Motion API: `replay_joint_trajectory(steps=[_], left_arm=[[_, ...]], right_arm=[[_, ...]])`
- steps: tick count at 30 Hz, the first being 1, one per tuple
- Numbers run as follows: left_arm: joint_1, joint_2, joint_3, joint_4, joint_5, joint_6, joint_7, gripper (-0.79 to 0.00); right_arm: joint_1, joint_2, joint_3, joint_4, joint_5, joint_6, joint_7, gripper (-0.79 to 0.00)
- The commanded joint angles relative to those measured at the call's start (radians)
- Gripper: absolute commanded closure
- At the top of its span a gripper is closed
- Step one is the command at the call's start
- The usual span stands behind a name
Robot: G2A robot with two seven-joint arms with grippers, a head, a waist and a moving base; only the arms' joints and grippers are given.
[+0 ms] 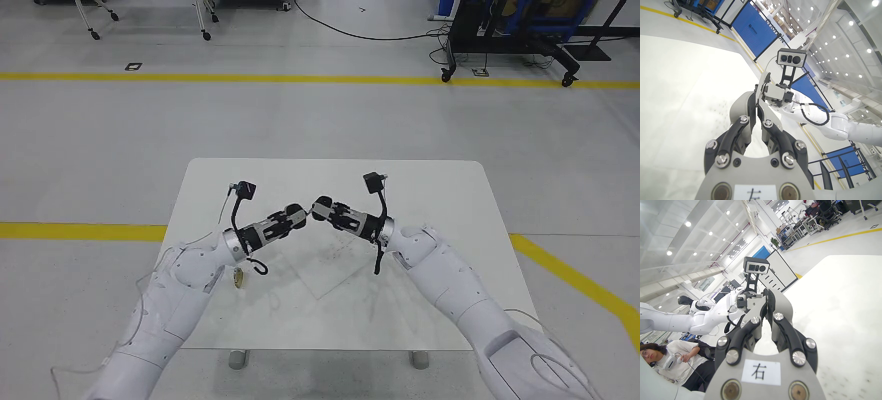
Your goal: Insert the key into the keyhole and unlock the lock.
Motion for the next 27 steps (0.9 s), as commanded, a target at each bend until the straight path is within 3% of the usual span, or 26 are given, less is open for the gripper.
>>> replay_joint_trajectory(steps=[1,2,3,4,20,21,22,23,26,27], left_arm=[[0.002,0.001,-0.004,-0.002,0.001,-0.002,0.000,0.000],[0.003,0.002,-0.006,-0.002,0.000,-0.003,0.001,0.000],[0.004,0.002,-0.008,-0.004,-0.005,-0.008,0.001,0.000],[0.006,0.003,-0.010,-0.004,-0.010,-0.014,0.000,0.000],[0.013,0.011,-0.034,-0.003,-0.067,-0.038,-0.037,0.000],[0.013,0.011,-0.036,-0.002,-0.075,-0.039,-0.039,0.000],[0.013,0.012,-0.037,0.000,-0.083,-0.041,-0.041,0.000],[0.013,0.012,-0.039,0.002,-0.092,-0.044,-0.045,0.000],[0.012,0.014,-0.044,0.006,-0.107,-0.052,-0.053,0.000],[0.012,0.014,-0.046,0.008,-0.111,-0.054,-0.055,0.000]], right_arm=[[-0.001,0.000,0.001,-0.002,-0.002,0.000,0.002,0.000],[-0.001,0.000,0.001,-0.003,-0.002,0.000,0.004,-0.172],[-0.002,0.001,0.001,-0.005,-0.002,0.000,0.007,-0.705],[-0.002,0.001,0.001,-0.006,-0.002,0.000,0.010,-0.785],[-0.008,0.004,0.012,-0.012,0.008,0.000,0.014,-0.785],[-0.008,0.004,0.013,-0.012,0.012,0.000,0.015,-0.674],[-0.009,0.004,0.014,-0.012,0.017,0.000,0.016,-0.453],[-0.008,0.004,0.015,-0.012,0.022,0.000,0.019,-0.314],[-0.007,0.005,0.017,-0.011,0.038,0.000,0.028,0.000],[-0.007,0.005,0.018,-0.012,0.044,0.000,0.031,0.000]])
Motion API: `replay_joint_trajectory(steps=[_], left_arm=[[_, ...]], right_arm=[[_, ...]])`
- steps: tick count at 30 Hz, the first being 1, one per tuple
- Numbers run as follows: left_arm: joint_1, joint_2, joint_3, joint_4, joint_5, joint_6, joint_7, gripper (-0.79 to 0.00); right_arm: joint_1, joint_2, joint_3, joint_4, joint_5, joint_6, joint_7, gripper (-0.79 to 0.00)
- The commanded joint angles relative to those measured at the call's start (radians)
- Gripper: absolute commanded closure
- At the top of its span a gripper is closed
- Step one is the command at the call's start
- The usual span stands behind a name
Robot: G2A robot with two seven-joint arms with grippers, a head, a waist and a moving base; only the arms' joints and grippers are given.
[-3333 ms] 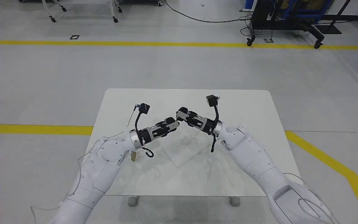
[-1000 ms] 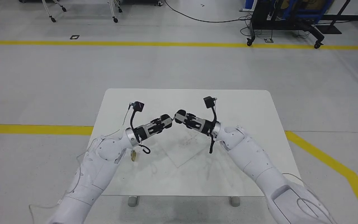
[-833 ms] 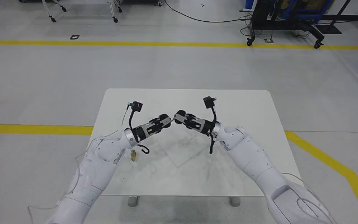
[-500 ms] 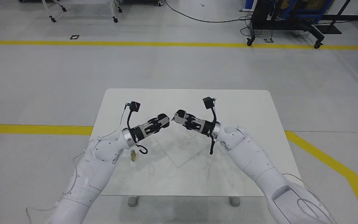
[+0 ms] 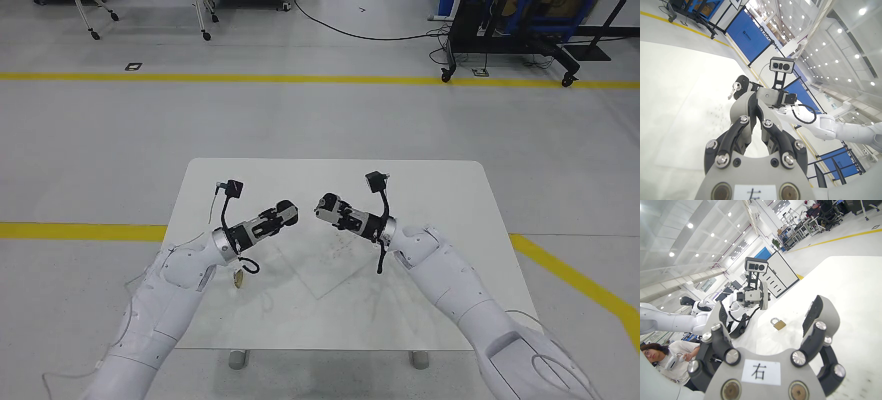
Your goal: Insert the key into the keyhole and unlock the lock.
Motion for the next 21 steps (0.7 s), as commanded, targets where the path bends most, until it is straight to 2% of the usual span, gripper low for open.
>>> replay_joint_trajectory(steps=[1,8,11,12,13,21], left_arm=[[0.000,0.001,-0.003,0.002,-0.006,-0.003,-0.004,0.000],[0.000,0.002,-0.002,0.004,-0.015,-0.008,-0.008,0.000],[-0.002,0.001,0.004,0.006,-0.016,-0.010,-0.012,-0.403],[-0.003,0.000,0.006,0.007,-0.017,-0.011,-0.014,-0.727],[-0.005,0.000,0.009,0.008,-0.019,-0.012,-0.016,-0.785],[-0.013,-0.004,0.032,0.007,-0.007,-0.030,-0.026,-0.785]], right_arm=[[0.000,0.001,0.002,-0.001,0.010,0.000,0.006,0.000],[-0.007,0.008,0.017,-0.017,0.040,0.000,0.029,0.000],[-0.012,0.011,0.022,-0.025,0.050,0.000,0.039,0.000],[-0.013,0.012,0.024,-0.028,0.054,0.000,0.042,0.000],[-0.015,0.013,0.025,-0.030,0.057,0.000,0.046,0.000],[-0.017,0.013,0.017,-0.033,0.076,0.000,0.080,0.000]])
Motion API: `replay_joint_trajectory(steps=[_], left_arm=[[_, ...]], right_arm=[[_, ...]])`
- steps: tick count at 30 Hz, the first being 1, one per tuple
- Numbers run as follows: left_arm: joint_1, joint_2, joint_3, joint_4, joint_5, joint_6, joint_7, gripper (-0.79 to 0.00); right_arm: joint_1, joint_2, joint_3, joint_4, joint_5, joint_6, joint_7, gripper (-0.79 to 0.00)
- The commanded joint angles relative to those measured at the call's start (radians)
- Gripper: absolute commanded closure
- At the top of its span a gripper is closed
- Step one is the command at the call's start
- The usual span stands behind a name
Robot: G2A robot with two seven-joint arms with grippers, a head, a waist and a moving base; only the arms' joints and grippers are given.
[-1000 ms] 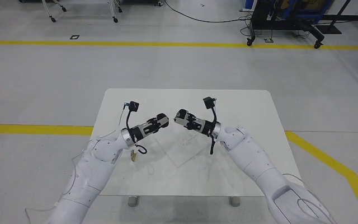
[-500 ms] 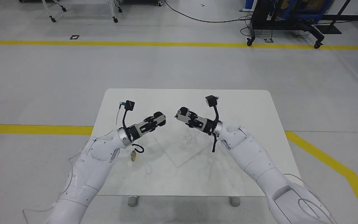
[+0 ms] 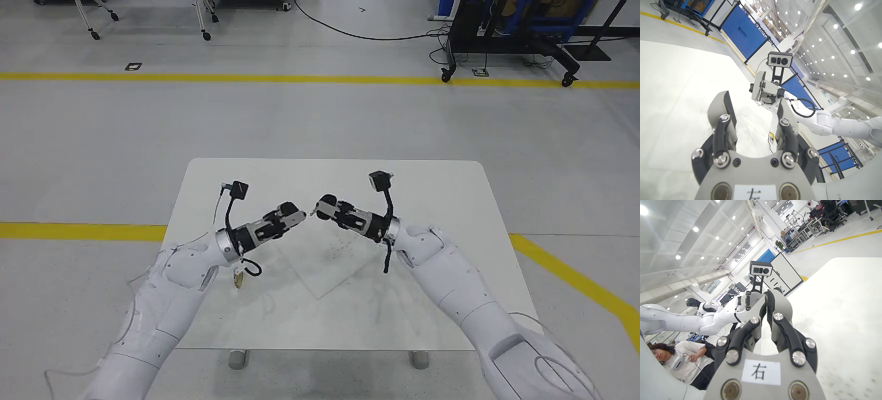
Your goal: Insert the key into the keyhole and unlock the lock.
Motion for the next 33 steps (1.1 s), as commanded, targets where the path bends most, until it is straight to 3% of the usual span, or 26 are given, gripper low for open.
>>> replay_joint_trajectory(steps=[1,5,12,17,20,33], left_arm=[[-0.002,-0.001,0.006,0.000,0.004,-0.002,-0.002,-0.785],[-0.006,-0.003,0.018,0.001,0.012,-0.005,-0.006,-0.594],[-0.014,-0.005,0.031,0.008,0.017,-0.005,-0.006,-0.366],[-0.018,-0.007,0.041,0.011,0.020,0.000,-0.001,-0.092],[-0.020,-0.009,0.046,0.014,0.024,0.005,0.006,0.000],[-0.028,-0.008,0.047,0.023,0.053,0.017,0.012,0.000]], right_arm=[[0.002,-0.001,-0.003,0.003,0.002,0.000,0.005,0.000],[0.006,-0.004,-0.009,0.010,0.005,0.000,0.008,0.000],[0.008,-0.006,-0.017,0.012,0.008,0.000,0.018,0.000],[0.008,-0.007,-0.020,0.013,0.018,0.000,0.029,0.000],[0.010,-0.007,-0.023,0.013,0.026,0.000,0.042,0.000],[0.008,-0.004,-0.025,0.008,0.041,0.000,0.070,0.000]])
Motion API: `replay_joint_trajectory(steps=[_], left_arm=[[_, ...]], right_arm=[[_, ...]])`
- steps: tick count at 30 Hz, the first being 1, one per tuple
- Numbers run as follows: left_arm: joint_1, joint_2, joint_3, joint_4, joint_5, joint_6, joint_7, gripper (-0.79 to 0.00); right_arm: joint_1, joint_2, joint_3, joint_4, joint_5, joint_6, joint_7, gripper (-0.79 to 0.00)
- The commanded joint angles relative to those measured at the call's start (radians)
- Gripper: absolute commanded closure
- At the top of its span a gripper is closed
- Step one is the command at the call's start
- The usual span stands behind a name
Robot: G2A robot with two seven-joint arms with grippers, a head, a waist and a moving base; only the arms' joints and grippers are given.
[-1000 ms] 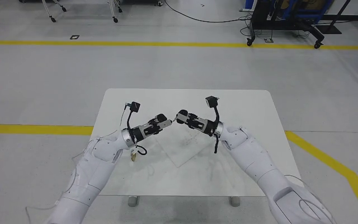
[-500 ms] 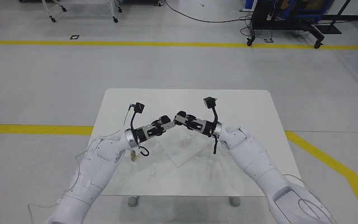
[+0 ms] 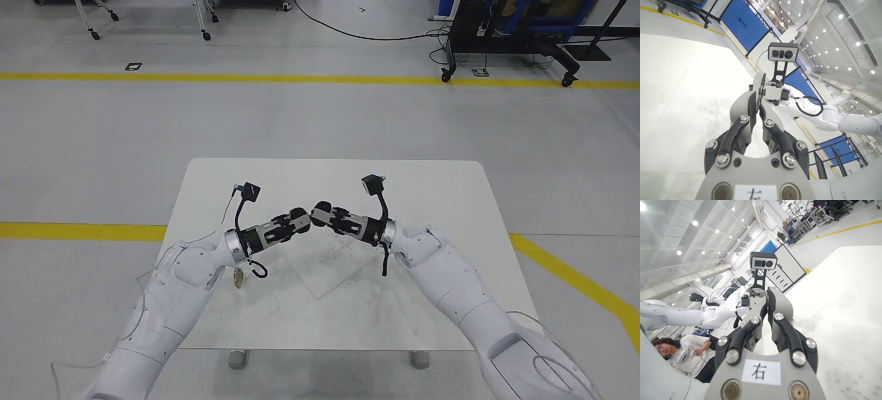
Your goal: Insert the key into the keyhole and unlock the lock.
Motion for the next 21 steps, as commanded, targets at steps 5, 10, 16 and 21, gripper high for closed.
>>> replay_joint_trajectory(steps=[5,10,16,21], left_arm=[[0.002,0.003,-0.013,-0.001,0.010,0.001,0.015,0.000],[0.021,0.011,-0.036,-0.027,-0.031,-0.020,-0.009,0.000],[0.038,0.026,-0.061,-0.050,-0.170,-0.040,-0.139,0.000],[0.025,0.041,-0.080,-0.032,-0.255,-0.007,-0.293,0.000]], right_arm=[[-0.003,0.002,0.004,-0.003,0.016,0.000,0.008,-0.785],[-0.003,0.002,0.004,-0.003,0.016,0.000,0.008,-0.785],[-0.003,0.002,0.004,-0.003,0.016,0.000,0.008,-0.785],[-0.010,0.005,0.003,-0.020,0.032,0.054,0.027,-0.785]])
